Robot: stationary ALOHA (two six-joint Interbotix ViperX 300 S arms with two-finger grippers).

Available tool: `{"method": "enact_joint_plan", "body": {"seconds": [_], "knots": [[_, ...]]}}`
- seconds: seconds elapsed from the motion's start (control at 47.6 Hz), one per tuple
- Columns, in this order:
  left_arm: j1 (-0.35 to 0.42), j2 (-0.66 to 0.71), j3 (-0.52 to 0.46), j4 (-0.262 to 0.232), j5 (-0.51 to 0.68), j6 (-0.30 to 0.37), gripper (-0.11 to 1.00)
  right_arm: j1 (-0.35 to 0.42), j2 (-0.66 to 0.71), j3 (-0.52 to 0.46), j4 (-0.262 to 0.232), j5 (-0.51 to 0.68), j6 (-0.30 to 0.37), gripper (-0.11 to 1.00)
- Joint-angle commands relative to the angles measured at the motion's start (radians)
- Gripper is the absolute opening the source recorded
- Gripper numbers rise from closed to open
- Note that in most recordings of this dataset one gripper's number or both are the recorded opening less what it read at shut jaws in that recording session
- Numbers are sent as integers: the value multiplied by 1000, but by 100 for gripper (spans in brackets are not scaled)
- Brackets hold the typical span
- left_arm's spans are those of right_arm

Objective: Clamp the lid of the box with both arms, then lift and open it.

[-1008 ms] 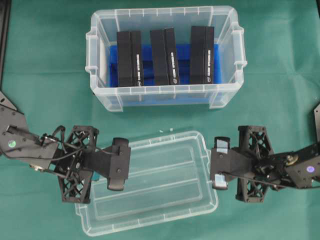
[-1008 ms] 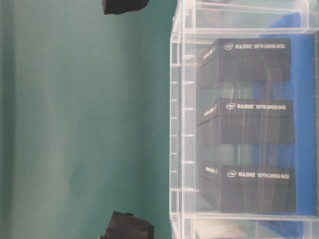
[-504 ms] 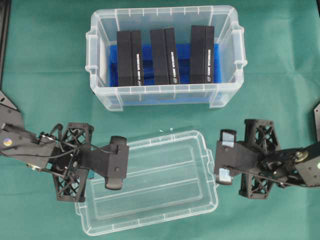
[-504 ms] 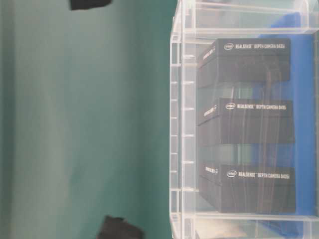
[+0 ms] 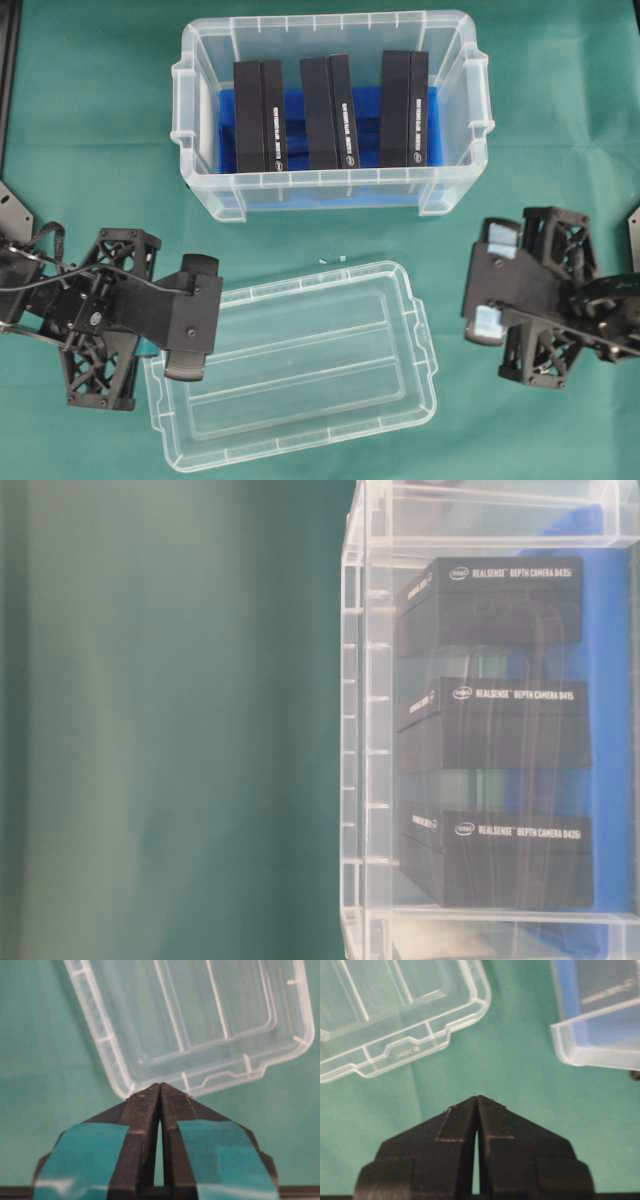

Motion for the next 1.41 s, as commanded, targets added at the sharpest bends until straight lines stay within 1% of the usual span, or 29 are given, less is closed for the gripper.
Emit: {"method": "enact_joint_plan", "body": {"seconds": [0.0,0.063,0.378,0.483,0.546,0.588,0.651,0.735,0.777,0.819,0.882,0.987,1.113,1.26,1.386], "knots": [[-2,-17,-49,5,29,0,1,0,-29,-43,-3,34,-2,0],[-2,-17,-57,5,40,2,1,0,-37,-51,-3,48,-2,0],[-3,-31,-52,12,40,2,1,0,-37,-54,-6,34,-3,0],[-3,-40,-61,21,38,5,1,0,-37,-66,-23,21,-3,0],[-3,-51,-67,41,34,5,1,0,-37,-77,-40,15,-5,0],[-2,-57,-69,58,29,6,1,0,-38,-87,-61,12,-5,0],[-3,-71,-71,100,25,6,1,0,-43,-97,-95,11,-5,0],[-2,-100,-72,170,11,5,1,-2,-57,-107,-156,3,-3,0],[0,-114,-77,198,2,5,1,-6,-69,-112,-198,-6,-2,0],[8,-126,-80,222,-12,3,1,-14,-80,-115,-224,-17,0,0],[20,-152,-86,261,-46,3,1,-32,-95,-117,-253,-43,0,0],[51,-178,-86,287,-107,5,1,-78,-124,-118,-287,-103,0,0],[106,-206,-78,291,-183,17,1,-144,-155,-117,-308,-170,0,0],[187,-250,-61,293,-275,67,1,-242,-202,-103,-347,-261,-2,0],[275,-298,-34,293,-371,100,1,-333,-250,-83,-377,-337,-2,0]]}}
